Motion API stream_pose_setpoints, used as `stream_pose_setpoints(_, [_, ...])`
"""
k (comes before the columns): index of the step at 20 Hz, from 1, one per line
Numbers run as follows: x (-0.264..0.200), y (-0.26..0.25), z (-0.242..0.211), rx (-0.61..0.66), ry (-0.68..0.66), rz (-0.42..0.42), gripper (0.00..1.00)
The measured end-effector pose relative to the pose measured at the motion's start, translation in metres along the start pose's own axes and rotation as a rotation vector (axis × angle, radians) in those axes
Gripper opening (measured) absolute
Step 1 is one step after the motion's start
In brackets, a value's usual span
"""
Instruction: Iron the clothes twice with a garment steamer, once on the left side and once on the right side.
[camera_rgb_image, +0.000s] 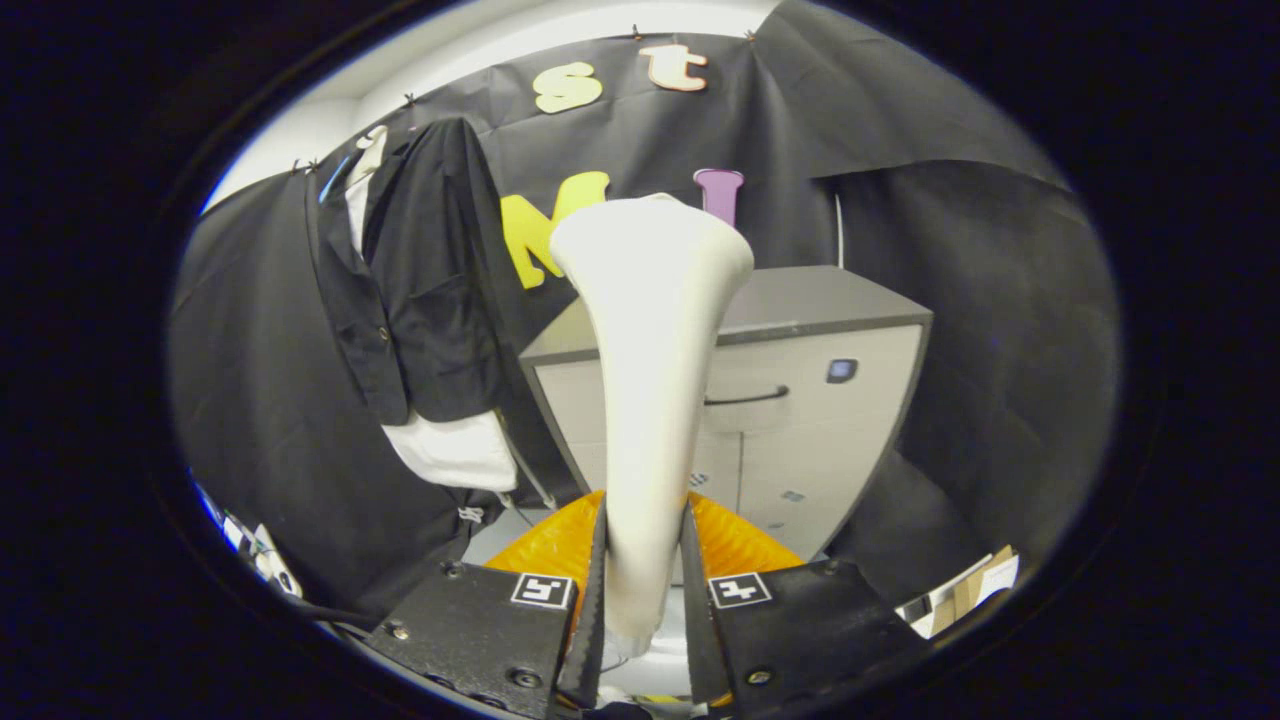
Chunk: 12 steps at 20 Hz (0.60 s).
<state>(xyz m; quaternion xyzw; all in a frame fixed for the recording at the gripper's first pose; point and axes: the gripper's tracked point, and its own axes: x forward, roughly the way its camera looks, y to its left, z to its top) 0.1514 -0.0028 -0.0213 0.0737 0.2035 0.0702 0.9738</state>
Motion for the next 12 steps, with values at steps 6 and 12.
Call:
stream_pose_setpoints(6, [-0.058, -0.041, -0.052, 0.028, 0.0, -0.017, 0.36])
stream_pose_setpoints(12, [-0.118, -0.049, -0.086, 0.063, -0.009, -0.073, 0.36])
